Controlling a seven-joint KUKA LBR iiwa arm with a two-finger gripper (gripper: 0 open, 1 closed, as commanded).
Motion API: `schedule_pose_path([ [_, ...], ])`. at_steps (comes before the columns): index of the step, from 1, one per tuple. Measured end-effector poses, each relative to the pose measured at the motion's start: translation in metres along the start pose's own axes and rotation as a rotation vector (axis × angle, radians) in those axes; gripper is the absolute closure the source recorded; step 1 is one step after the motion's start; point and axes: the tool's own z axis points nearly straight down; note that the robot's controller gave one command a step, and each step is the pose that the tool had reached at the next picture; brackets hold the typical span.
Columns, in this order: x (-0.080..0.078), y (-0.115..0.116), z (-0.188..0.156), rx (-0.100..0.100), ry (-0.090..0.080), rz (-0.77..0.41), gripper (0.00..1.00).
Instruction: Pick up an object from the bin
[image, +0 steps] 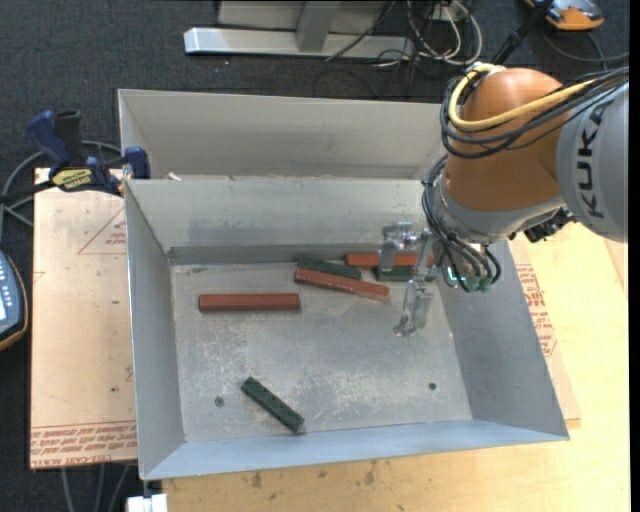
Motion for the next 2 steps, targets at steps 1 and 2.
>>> schedule_pose_path([
  [1,-0.070,0.032,0.070,-0.002,-0.009,0.058,0.00],
  [2,-0.080,0.010,0.168,-0.003,-0.012,0.356,0.00],
])
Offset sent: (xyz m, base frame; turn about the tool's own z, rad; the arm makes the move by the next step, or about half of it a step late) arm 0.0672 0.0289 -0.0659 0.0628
